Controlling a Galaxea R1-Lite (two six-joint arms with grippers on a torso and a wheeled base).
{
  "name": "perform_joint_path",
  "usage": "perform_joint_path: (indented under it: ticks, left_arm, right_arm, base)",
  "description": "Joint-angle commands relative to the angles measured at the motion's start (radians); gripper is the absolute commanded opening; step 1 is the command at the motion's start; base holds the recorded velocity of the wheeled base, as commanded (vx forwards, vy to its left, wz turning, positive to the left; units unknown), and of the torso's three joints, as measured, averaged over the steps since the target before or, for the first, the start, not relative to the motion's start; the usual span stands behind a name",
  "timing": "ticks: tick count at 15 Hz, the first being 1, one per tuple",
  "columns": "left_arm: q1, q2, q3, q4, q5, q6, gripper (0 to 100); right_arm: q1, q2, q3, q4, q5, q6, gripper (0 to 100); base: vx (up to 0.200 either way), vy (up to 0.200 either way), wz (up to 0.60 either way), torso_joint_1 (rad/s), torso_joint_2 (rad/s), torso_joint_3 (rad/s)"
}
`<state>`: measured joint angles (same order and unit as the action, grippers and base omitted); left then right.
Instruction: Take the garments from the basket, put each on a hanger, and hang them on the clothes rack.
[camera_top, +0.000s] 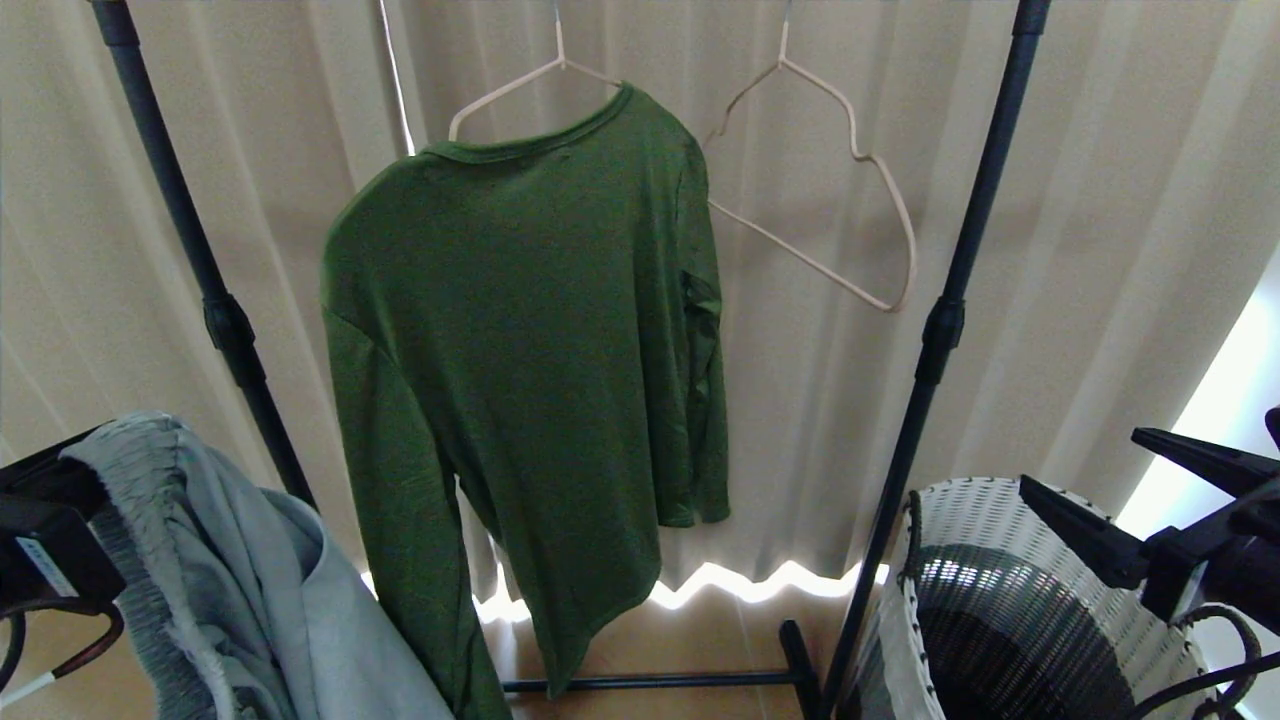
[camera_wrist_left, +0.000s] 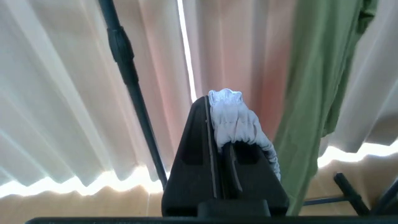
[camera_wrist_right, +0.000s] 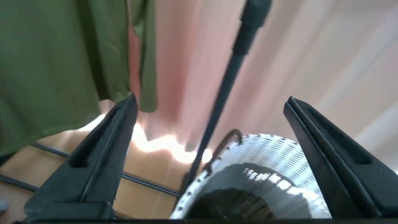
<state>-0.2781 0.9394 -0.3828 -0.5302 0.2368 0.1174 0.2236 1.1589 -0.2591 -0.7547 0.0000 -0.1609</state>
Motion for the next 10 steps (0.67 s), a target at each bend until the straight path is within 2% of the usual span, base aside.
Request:
perform_joint_path:
  ticks: [1, 6, 10]
  left_arm:
    - [0.011, 0.044, -0.002, -0.002, -0.005, -0.001, 0]
    - [0.017, 0.052, 0.004, -0.002, -0.03, -0.001, 0]
    - [0.017, 0.049, 0.008, -0.004, -0.031, 0.002, 0]
  right_arm:
    - [-0.007, 0.001, 0.001, 0.0, -0.012, -0.017, 100]
    - [-0.032, -0.001, 0.047, 0.001, -0.038, -0.085, 100]
    - [-0.035, -0.001, 0.067, 0.009, -0.044, -0.094, 100]
  base:
    - [0.0, 0.0, 0.0, 0.0, 0.0, 0.0]
    - [0.0, 0.0, 0.0, 0.0, 0.0, 0.0]
    - [0.0, 0.0, 0.0, 0.0, 0.0, 0.0]
